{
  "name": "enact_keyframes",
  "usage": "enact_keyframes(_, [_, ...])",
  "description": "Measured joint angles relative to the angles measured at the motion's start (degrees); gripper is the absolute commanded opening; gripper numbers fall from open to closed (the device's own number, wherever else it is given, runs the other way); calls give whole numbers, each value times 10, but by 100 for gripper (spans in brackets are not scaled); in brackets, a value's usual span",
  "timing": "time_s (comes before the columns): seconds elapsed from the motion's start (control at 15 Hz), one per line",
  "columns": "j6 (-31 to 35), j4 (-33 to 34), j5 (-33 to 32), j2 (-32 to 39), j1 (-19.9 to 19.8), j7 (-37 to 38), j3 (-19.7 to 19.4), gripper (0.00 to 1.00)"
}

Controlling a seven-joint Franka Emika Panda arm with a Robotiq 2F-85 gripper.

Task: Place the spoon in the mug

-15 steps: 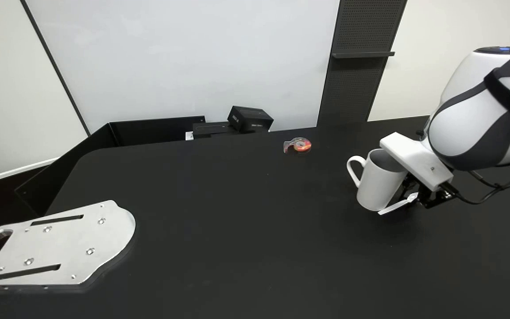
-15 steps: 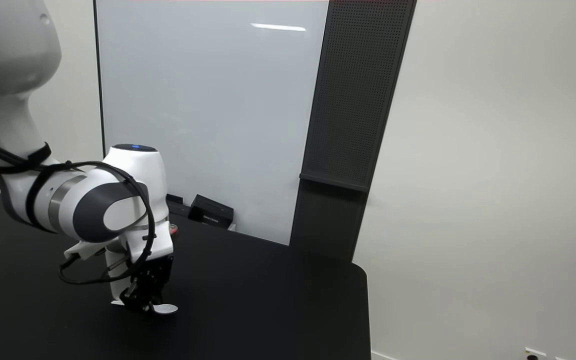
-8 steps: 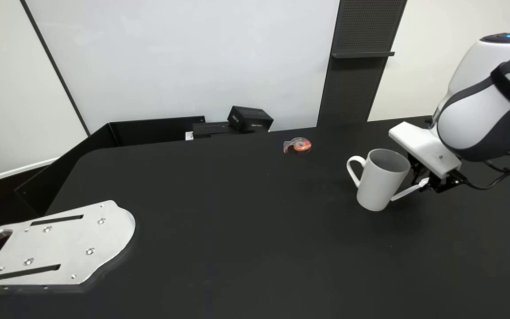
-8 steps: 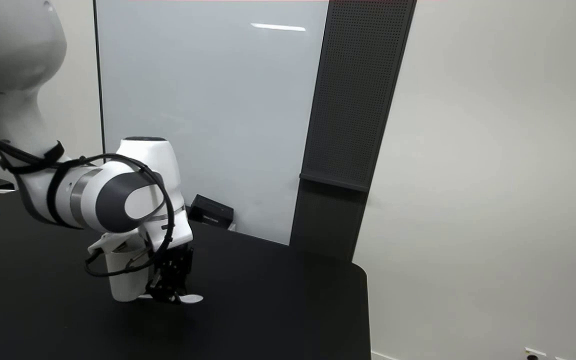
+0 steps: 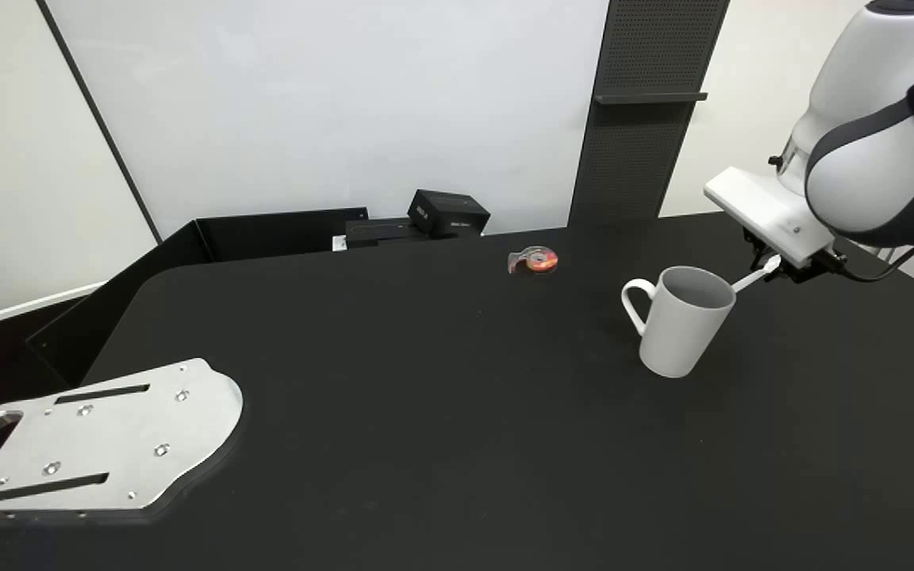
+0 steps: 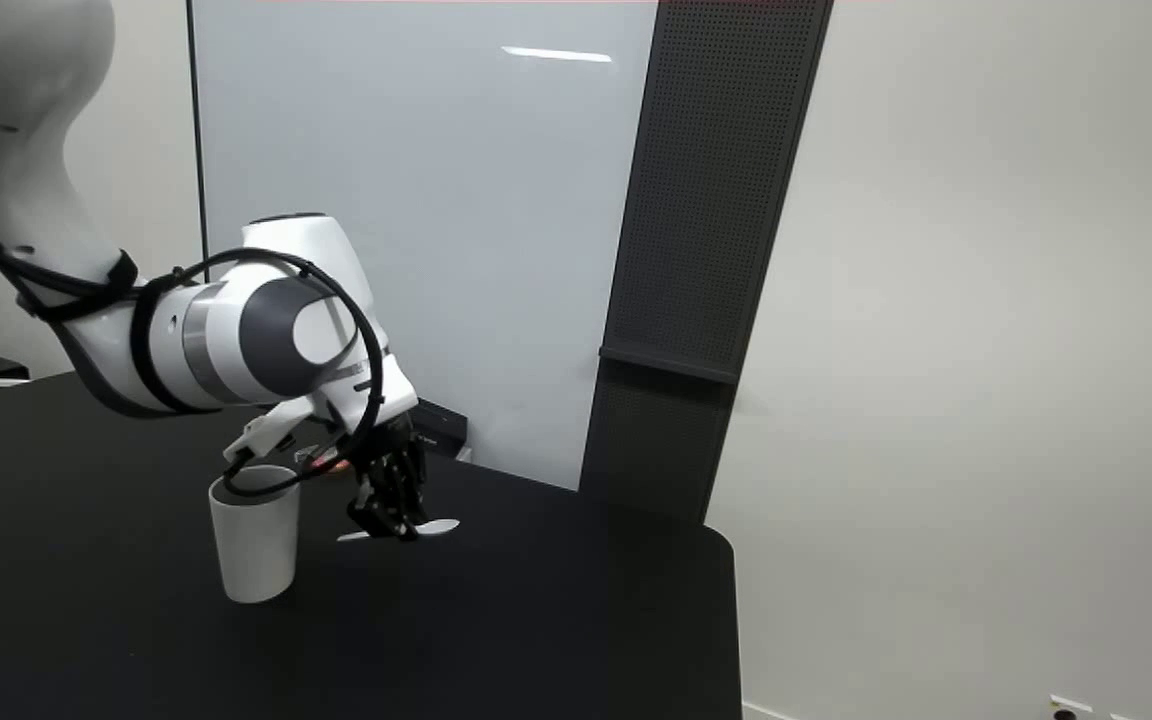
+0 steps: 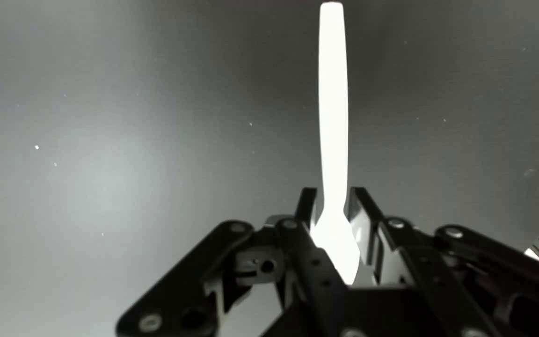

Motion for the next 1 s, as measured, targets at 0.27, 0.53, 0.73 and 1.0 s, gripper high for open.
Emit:
enact_keyframes(0.27, [-7,3,-87,-16,73,47,-78,6])
enact_keyframes(0.53, [-38,7,-170,-40,151,94,-151,6])
enact_keyframes(0.73, [-69,7,-227,-58,197,129,-184,6])
enact_keyframes(1.0, [-101,7,-299,-73,231,175,-192,6])
